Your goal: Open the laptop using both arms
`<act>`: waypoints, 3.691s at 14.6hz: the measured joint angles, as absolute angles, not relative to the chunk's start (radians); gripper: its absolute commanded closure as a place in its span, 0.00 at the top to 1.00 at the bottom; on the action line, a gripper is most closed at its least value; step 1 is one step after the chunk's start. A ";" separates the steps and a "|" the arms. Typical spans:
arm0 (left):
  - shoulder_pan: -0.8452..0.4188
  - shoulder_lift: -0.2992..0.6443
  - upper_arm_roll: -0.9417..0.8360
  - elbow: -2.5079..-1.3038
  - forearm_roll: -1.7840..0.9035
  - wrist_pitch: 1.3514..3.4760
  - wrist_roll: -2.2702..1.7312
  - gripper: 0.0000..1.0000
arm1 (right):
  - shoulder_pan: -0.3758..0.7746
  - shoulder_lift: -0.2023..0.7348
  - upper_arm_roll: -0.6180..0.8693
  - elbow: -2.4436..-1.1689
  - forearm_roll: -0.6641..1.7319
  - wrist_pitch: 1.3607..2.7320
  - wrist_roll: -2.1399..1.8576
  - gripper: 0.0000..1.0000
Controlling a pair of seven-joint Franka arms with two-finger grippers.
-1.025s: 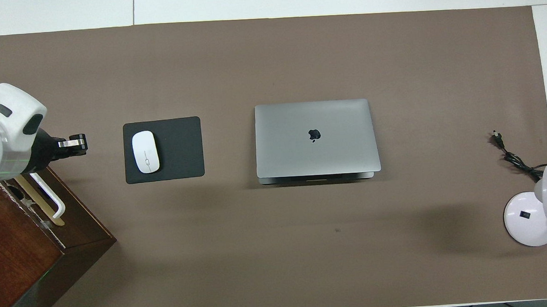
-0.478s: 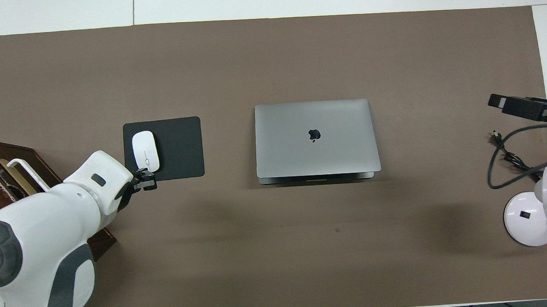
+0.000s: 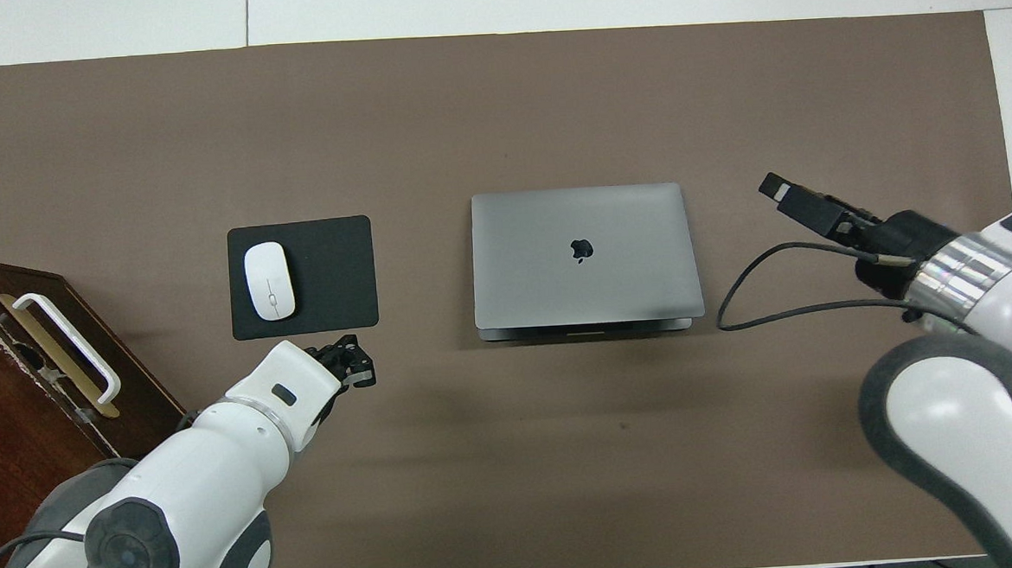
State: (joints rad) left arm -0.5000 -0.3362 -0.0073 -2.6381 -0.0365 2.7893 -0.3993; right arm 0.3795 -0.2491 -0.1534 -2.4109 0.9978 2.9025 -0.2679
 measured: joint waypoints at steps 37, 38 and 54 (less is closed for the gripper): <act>-0.698 0.213 -0.008 -2.541 -0.037 3.483 -0.387 0.00 | 0.900 -0.051 -0.156 -2.418 2.091 3.302 -0.264 1.00; -0.699 0.215 -0.008 -2.534 -0.037 3.484 -0.387 0.00 | 0.894 -0.046 -0.156 -2.411 2.091 3.302 -0.266 1.00; -0.701 0.277 -0.007 -2.482 -0.036 3.486 -0.297 0.00 | 0.792 0.051 -0.156 -2.318 2.091 3.271 -0.340 1.00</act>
